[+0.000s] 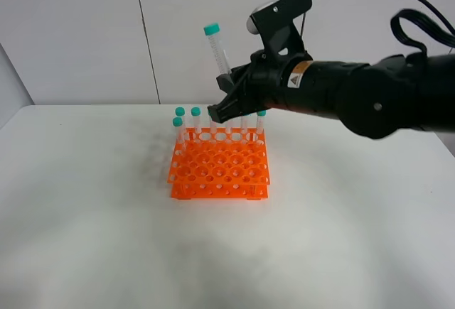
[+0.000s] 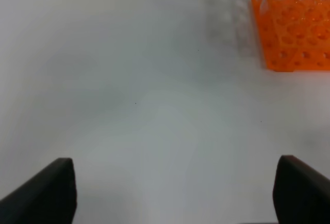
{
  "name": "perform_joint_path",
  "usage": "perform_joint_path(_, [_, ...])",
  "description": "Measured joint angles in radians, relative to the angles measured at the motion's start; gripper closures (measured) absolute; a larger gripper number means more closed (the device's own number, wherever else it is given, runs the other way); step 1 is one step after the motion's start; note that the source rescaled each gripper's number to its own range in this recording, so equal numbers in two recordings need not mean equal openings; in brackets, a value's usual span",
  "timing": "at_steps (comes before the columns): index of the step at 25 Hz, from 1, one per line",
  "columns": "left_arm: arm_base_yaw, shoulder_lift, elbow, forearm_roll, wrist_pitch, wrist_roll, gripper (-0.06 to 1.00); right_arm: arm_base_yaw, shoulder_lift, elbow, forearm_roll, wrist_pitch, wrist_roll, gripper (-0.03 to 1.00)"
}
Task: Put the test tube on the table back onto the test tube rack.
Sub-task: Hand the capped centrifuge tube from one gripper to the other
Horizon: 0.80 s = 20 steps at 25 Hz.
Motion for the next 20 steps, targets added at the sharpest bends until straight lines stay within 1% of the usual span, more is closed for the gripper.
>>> perform_joint_path(3, [0.000,0.000,0.000,0.000,0.000,0.000,0.02,0.018,-0.059,0.093,0.006,-0.065,0.000,0.94])
perform_joint_path(8, [0.000,0.000,0.000,0.001,0.000,0.000,0.02,0.018,-0.119,0.235,0.015,-0.165,-0.003,0.94])
perform_joint_path(13, [0.000,0.000,0.000,0.002,0.000,0.000,0.02,0.018,-0.132,0.335,0.020,-0.261,-0.003,0.94])
perform_joint_path(17, [0.000,0.000,0.000,0.002,0.000,0.000,0.02,0.018,-0.132,0.345,0.024,-0.288,0.012,0.94])
perform_joint_path(20, [0.000,0.000,0.000,0.002,0.000,0.000,0.02,0.018,-0.132,0.345,0.024,-0.288,0.027,0.94])
